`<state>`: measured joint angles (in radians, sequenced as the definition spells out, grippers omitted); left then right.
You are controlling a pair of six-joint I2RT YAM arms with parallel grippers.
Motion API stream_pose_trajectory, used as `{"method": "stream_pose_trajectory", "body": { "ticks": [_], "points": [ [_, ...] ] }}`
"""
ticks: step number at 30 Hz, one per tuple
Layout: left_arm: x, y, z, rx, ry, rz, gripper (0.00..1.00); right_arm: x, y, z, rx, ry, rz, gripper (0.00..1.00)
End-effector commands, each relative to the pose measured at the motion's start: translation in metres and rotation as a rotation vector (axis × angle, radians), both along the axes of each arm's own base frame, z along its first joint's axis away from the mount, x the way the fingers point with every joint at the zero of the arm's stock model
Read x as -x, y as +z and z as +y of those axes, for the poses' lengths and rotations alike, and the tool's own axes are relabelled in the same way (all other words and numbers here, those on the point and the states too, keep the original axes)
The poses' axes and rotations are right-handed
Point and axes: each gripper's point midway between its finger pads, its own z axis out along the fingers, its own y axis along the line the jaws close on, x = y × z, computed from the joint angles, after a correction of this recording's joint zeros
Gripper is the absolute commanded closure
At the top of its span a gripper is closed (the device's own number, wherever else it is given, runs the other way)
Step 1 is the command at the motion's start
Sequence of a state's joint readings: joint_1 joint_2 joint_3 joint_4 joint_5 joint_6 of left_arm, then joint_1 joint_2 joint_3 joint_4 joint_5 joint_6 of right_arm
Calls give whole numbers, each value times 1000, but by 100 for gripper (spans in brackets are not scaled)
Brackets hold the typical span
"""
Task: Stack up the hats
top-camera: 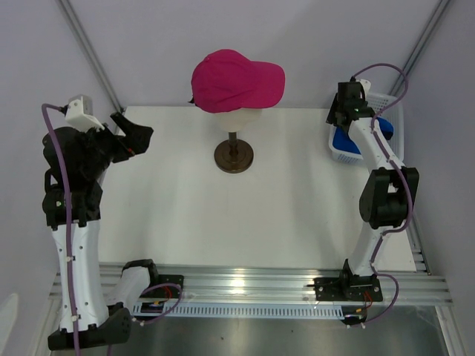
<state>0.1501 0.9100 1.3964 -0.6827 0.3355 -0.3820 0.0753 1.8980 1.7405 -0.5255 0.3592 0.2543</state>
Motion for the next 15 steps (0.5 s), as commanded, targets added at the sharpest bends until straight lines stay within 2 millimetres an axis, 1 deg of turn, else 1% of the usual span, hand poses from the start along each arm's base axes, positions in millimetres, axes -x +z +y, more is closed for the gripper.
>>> {"method": "stream_pose_trajectory", "body": {
  "ticks": [1,2,3,5,6,9,10,12,13,14,15],
  "points": [
    [-4,-1,5,-31,14,-7,0,-22,5,-7,25,-61,-66,42],
    [-5,-1,7,-37,22,-5,0,-24,4,-10,35,-72,-69,43],
    [-6,-1,7,-39,25,-5,0,-26,-4,-11,46,-75,-57,43],
    [-9,-3,10,-45,35,1,0,-30,-8,-16,64,-89,-57,45],
    [-10,-3,10,-46,34,2,1,-32,-14,-17,70,-93,-46,47],
    [-15,-6,11,-45,36,13,1,-37,-20,-20,75,-100,-39,49],
    [-16,-5,11,-45,34,11,1,-38,-26,-22,83,-102,-25,50],
    [-18,-7,12,-42,36,19,0,-41,-29,-25,104,-105,-18,52],
    [-19,-9,12,-44,38,24,1,-41,-34,-28,123,-118,-8,54],
    [-20,-9,12,-45,38,24,1,-42,-35,-30,136,-121,-3,58],
    [-21,-9,13,-46,42,25,1,-43,-36,-32,145,-124,-1,60]
  ]
}}
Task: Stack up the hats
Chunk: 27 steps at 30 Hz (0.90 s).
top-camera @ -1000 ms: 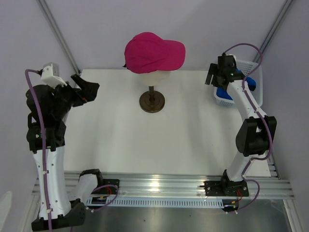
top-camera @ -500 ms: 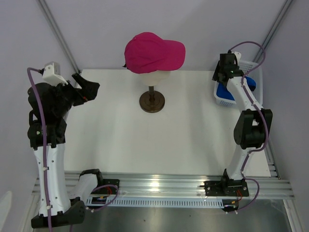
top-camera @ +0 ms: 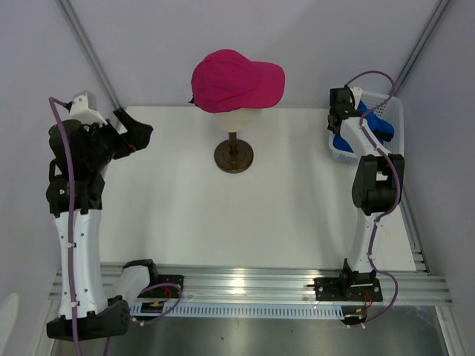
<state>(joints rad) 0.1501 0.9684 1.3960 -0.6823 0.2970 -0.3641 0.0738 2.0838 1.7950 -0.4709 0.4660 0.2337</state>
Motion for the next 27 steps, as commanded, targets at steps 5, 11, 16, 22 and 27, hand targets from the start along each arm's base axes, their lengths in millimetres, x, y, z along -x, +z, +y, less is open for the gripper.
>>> {"method": "stream_pose_trajectory", "body": {
  "ticks": [5,11,16,22,27],
  "points": [
    [-5,5,4,-28,9,-22,0,-21,14,-29,67,-76,-76,68],
    [-6,3,5,-25,16,-16,1,-23,0,-35,126,-64,-28,67],
    [-6,5,4,-21,14,-21,0,-19,-8,-45,193,-68,20,61],
    [-8,5,3,-14,6,-21,1,-20,-8,-51,207,-71,24,74],
    [-6,8,3,-17,6,-30,1,-20,9,-50,177,-52,12,100]
  ]
}}
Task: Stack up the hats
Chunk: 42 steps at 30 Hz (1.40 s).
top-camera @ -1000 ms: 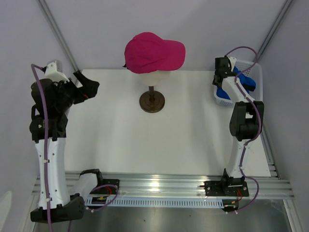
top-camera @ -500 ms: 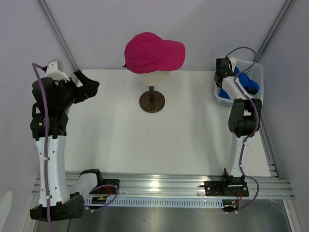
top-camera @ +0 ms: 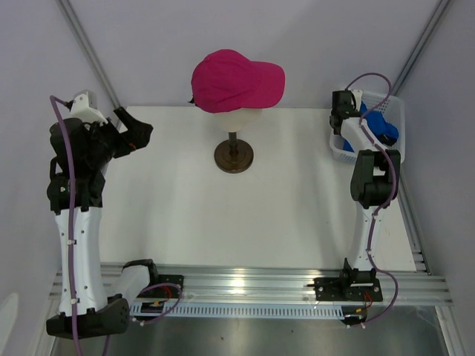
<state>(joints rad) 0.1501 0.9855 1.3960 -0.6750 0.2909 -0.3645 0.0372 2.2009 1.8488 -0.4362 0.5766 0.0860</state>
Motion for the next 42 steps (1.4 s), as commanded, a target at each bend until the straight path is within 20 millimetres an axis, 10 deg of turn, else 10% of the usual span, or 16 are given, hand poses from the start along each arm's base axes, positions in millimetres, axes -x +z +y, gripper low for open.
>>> {"method": "stream_pose_trajectory", "body": {
  "ticks": [1,7,15,29,36,37,40,42],
  "points": [
    [0,11,0,-17,-2,-39,0,-10,55,-6,-5,-7,-107,100],
    [4,17,-4,-11,-23,-53,1,-3,155,32,-282,224,-251,100],
    [33,46,-14,-14,-57,-123,1,77,340,65,-1033,670,-718,100],
    [131,119,-97,140,-478,-386,1,216,379,144,-1280,985,-515,100],
    [122,151,-144,173,-702,-413,1,250,377,192,-1283,1182,-407,100],
    [97,140,-156,150,-718,-359,1,253,381,196,-1279,1204,-403,100],
    [107,186,-177,108,-805,-438,0,265,384,206,-1270,1267,-375,100],
    [76,174,-203,93,-836,-364,1,276,381,211,-1271,1289,-348,100]
  ]
}}
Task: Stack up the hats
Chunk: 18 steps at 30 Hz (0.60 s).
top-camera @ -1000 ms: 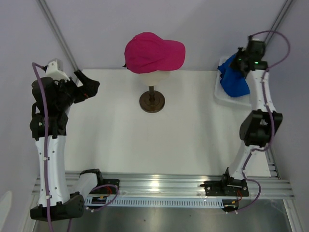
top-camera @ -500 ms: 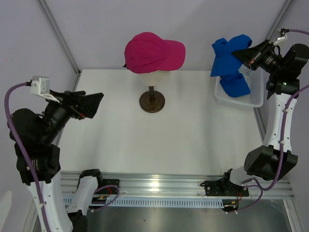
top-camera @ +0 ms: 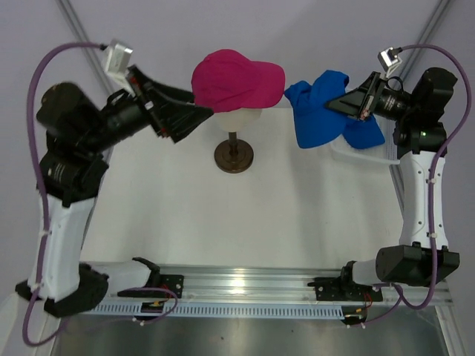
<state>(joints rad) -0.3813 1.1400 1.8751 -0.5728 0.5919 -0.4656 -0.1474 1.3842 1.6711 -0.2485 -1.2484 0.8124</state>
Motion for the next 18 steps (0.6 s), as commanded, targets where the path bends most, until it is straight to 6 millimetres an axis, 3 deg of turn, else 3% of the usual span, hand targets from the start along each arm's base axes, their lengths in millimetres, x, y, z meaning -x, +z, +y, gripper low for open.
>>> {"method": "stream_pose_trajectory", "body": {
  "ticks": [1,2,5,6,7,8,10,13,18],
  "points": [
    [-17,26,-19,-42,-5,-78,1,31,11,8,53,68,-107,100],
    [-40,16,-32,-60,-10,-38,1,33,1,9,54,68,-65,100],
    [-58,23,-50,-39,-41,-28,2,43,-18,12,57,91,-54,100],
    [-72,12,-67,-48,-67,6,2,45,-21,13,55,99,-52,100],
    [-79,6,-77,-51,-87,27,3,49,-23,14,52,111,-49,100],
    [-78,13,-83,-41,-102,10,3,49,-26,14,49,117,-38,100],
    [-91,-5,-109,-63,-135,49,3,48,-28,14,45,118,-18,100],
    [-102,-14,-126,-67,-129,61,3,51,-20,15,38,142,-25,100],
    [-119,-20,-127,-60,-68,92,3,57,7,15,24,169,-83,100]
  ]
}}
